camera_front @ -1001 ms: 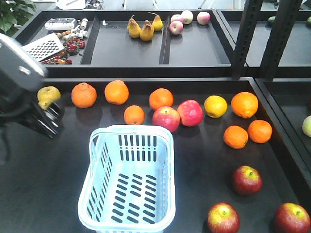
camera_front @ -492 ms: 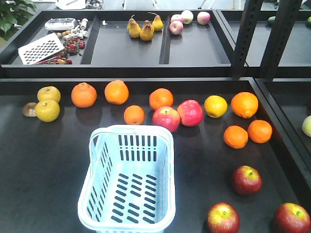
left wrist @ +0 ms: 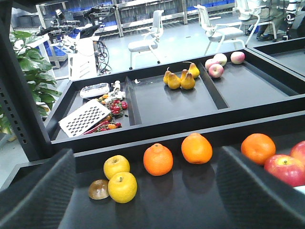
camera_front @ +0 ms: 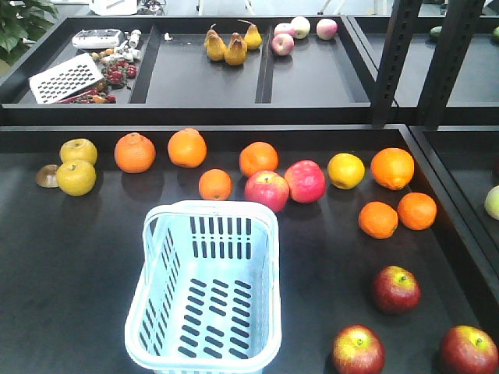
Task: Pick three apples into basket with both arms
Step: 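Reach the right gripper down to a red apple and grasp it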
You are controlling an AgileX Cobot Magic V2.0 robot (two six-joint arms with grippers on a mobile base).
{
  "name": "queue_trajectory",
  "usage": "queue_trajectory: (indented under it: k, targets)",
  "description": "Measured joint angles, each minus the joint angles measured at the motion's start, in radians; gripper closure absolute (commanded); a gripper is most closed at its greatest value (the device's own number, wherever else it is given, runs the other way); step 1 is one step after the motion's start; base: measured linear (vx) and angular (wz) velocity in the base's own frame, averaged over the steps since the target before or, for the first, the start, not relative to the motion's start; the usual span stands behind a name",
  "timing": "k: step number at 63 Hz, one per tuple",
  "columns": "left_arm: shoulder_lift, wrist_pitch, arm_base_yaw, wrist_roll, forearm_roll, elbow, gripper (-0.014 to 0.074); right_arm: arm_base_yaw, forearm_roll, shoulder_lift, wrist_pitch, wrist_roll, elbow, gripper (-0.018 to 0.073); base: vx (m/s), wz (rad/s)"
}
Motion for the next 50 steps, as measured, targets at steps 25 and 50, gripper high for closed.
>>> queue_trajectory:
  k: [25,50]
  targets:
    - [0.000,0.001,0.000,0.000,0.000,0.000,0.0024,0.000,0.120,0.124,0.300,0.000,-0.263,0.0568,0.00,0.00]
    - [0.000,0.001,0.000,0.000,0.000,0.000,0.0024,0.000,0.053,0.557,0.755,-0.004,-0.594,0.0567,0.00,0.00]
